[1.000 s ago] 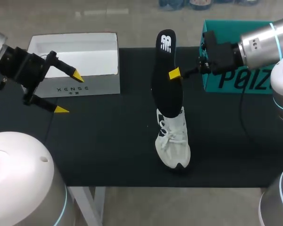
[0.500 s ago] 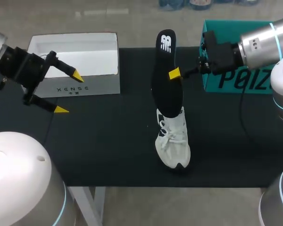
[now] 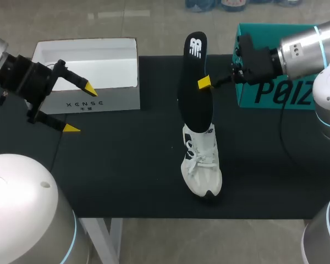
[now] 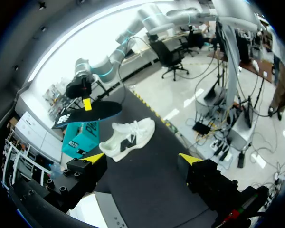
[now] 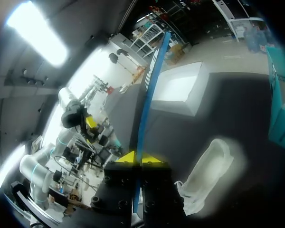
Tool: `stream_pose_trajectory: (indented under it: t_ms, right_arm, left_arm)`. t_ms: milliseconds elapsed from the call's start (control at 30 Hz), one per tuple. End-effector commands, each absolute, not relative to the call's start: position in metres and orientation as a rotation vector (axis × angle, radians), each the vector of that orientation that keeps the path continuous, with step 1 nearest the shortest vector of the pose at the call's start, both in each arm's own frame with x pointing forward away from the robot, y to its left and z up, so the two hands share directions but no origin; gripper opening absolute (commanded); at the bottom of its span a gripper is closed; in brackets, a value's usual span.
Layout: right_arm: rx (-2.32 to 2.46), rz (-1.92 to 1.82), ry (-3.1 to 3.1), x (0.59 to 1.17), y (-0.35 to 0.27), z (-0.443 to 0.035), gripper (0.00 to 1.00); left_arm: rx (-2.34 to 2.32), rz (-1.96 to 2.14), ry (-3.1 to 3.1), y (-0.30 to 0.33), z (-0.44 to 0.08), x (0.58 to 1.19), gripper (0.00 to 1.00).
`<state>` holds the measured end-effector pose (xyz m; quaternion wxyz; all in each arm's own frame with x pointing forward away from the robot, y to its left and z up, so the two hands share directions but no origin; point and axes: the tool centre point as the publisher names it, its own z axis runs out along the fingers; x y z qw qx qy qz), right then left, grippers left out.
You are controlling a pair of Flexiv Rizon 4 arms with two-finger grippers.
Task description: Take the shoe out of the shoebox, open the shoe tongue, remove and reinsert the insole, then place the shoe into the shoebox
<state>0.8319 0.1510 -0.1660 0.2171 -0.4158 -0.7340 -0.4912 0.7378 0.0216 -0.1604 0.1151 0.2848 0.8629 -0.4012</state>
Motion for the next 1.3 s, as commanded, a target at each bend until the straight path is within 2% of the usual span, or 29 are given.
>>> stream_pose_trajectory:
  t_ms: [33, 433, 1300]
  right_arm:
    - [-1.121, -1.348, -2.012, 0.878, 0.165, -0.181, 0.0]
    - [-1.109, -1.423, -1.943, 0.942, 0.145, -0.218, 0.0]
    - [-1.073, -1.53, -1.984, 0.938, 0.119, -0.278, 0.0]
  left_arm:
    - [0.835, -1.171, 2.532, 0.022, -0.16, 0.737, 1.0]
    - [0.835, -1.171, 2.532, 0.022, -0.16, 0.737, 1.0]
    - [0.835, -1.171, 2.532, 0.022, -0.16, 0.737, 1.0]
